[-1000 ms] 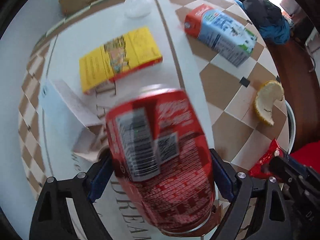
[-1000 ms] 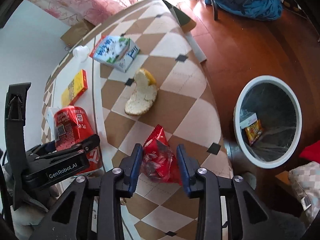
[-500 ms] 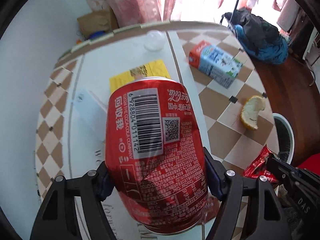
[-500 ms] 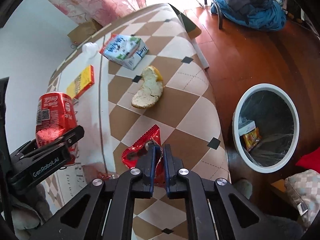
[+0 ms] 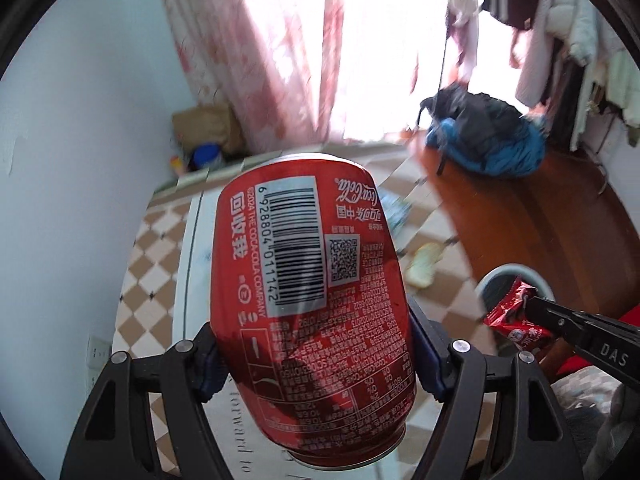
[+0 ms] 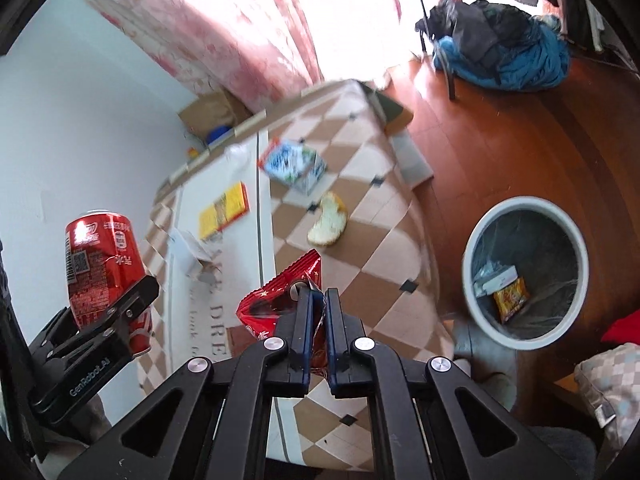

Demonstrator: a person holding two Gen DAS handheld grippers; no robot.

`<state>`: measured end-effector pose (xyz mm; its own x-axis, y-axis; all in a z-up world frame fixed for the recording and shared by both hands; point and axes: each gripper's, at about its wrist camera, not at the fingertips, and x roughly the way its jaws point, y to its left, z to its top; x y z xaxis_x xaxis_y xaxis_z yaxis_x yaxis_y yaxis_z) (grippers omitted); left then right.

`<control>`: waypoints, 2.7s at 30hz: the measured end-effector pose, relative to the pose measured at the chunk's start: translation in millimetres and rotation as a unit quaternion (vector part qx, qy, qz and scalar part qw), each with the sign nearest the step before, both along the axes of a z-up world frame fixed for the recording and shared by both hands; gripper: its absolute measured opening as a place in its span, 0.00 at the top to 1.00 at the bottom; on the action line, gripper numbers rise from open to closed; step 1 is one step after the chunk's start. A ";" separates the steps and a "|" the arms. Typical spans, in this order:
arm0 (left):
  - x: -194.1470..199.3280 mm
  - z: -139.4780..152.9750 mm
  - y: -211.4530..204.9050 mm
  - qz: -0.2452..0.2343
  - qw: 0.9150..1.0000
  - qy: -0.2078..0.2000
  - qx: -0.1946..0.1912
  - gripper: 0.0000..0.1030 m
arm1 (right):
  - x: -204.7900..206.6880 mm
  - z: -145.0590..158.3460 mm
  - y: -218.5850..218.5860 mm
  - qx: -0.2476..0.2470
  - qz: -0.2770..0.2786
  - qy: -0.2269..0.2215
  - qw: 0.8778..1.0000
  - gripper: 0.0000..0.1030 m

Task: Collect trash
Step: 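Carry the cola can and red wrapper with both tools over the bin, then open both tools to drop the can and wrapper into the bin, then grasp the grey box with the left tool while the right tool grasps the milk carton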

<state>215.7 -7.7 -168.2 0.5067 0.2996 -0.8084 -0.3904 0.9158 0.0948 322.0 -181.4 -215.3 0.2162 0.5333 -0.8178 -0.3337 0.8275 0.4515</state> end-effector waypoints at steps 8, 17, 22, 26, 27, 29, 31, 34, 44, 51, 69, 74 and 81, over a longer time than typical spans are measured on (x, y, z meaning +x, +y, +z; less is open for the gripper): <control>44.1 36.1 -79.7 -0.084 0.995 -0.048 -0.021 0.30 | 24.3 35.3 -102.5 0.017 -0.067 -0.026 0.997 0.94; 132.3 -33.2 -163.2 -0.173 0.978 0.022 -0.116 0.30 | 81.7 -22.1 -215.9 -0.040 -0.142 0.016 0.989 0.94; 183.5 -103.0 -185.7 -0.196 0.958 0.106 -0.182 0.30 | 113.4 -89.2 -243.3 -0.074 -0.152 0.072 0.983 0.95; 215.0 -151.2 -197.3 -0.203 0.942 0.165 -0.210 0.29 | 132.2 -143.1 -250.7 -0.094 -0.154 0.110 0.977 0.95; 221.4 -160.4 -197.7 -0.201 0.940 0.176 -0.211 0.29 | 135.7 -154.3 -253.3 -0.097 -0.155 0.118 0.976 0.95; 231.9 -176.9 -198.5 -0.196 0.937 0.197 -0.212 0.28 | 142.6 -176.1 -255.9 -0.104 -0.155 0.135 0.973 0.94; 244.1 -186.3 -200.9 -0.188 0.936 0.209 -0.213 0.13 | 148.5 -197.5 -258.1 -0.105 -0.154 0.155 0.970 0.94; 256.3 -191.0 -191.3 -0.166 0.938 0.214 -0.217 0.08 | 154.0 -220.5 -261.2 -0.103 -0.164 0.178 0.965 0.93; 225.8 -184.2 -177.6 -0.129 0.959 0.202 -0.150 0.01 | 142.5 -234.0 -254.5 -0.105 -0.159 0.194 0.962 0.00; 199.6 -175.3 -182.1 -0.119 0.966 0.200 -0.111 0.01 | 125.6 -203.3 -242.3 -0.179 -0.132 0.149 0.964 0.00; 151.4 -105.9 -194.2 -0.119 0.976 0.154 -0.094 0.01 | 81.8 -96.9 -246.9 -0.195 -0.139 0.076 0.968 0.00; 133.1 -70.7 -188.5 -0.120 0.980 0.125 -0.095 0.01 | 66.2 -59.1 -252.3 -0.185 -0.148 0.050 0.970 0.00; 106.0 -17.6 -167.1 -0.105 0.986 0.085 -0.096 0.01 | 41.6 -0.2 -241.5 -0.122 -0.160 0.026 0.979 0.00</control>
